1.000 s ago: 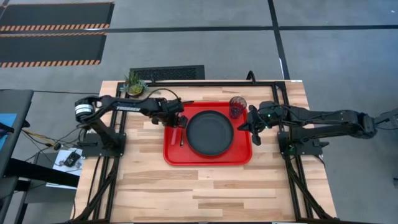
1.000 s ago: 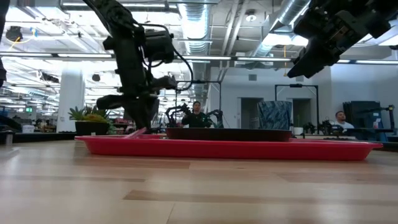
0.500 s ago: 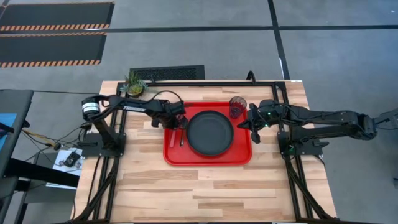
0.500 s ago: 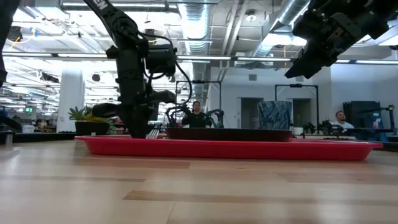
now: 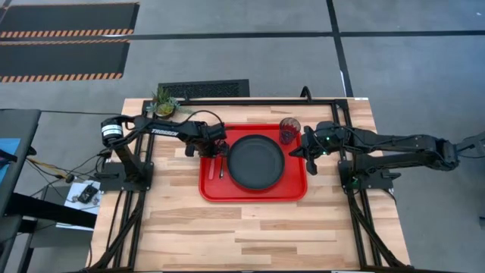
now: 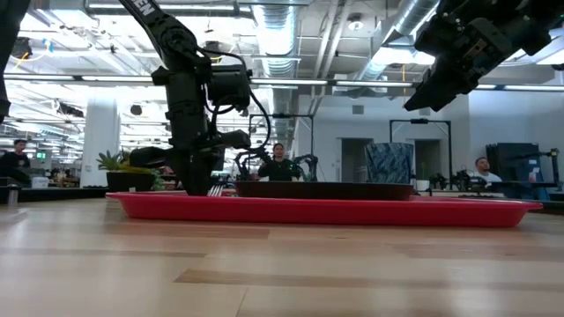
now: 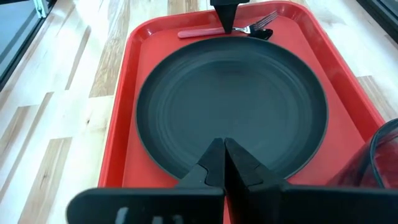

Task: Pick and place plate/cup/fork/spoon on tray
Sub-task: Put the red fork on the red serving tray to the left of the black spoon

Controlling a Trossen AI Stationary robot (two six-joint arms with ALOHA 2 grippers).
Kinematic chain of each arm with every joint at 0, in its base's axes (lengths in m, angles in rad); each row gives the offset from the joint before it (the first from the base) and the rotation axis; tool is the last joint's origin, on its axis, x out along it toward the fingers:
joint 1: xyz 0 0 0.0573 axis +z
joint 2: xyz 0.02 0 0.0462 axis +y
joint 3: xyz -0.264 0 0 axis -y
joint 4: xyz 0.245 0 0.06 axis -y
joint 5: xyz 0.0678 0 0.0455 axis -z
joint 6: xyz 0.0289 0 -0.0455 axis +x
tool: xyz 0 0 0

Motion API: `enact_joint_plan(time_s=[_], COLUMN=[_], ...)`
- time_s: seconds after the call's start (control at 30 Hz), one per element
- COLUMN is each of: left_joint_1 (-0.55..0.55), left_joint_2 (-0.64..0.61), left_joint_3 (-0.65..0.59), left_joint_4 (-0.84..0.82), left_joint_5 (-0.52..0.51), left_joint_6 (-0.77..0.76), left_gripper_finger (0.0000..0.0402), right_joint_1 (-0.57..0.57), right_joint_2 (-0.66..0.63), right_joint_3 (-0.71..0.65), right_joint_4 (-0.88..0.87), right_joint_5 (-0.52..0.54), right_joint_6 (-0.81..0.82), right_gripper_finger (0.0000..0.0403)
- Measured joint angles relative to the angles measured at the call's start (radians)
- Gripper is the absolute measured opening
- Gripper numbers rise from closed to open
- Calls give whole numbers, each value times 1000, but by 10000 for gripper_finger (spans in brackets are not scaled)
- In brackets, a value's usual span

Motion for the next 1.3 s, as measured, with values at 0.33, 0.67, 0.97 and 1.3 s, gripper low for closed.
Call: enact_joint_plan(time_s=[0.33,0.67,0.97,1.3], left_joint_1=[0,0,8,8], left_joint_2=[1,2,2,3], left_joint_3=[0,-1,-2,-1], left_joint_4=[-3,-6,-6,-12], left_joint_5=[-9,-9,-9,-23], left_joint_6=[-11,-4,-1,16], left_gripper_finger=[13,13,22,64], right_joint_1=[0,0,0,0], right_joint_2=[0,0,0,0], right_joint_3=[0,0,0,0], right_joint_4=[0,0,0,0], right_joint_5=[0,0,0,0], right_joint_6=[0,0,0,0], right_gripper_finger=[12,12,12,12])
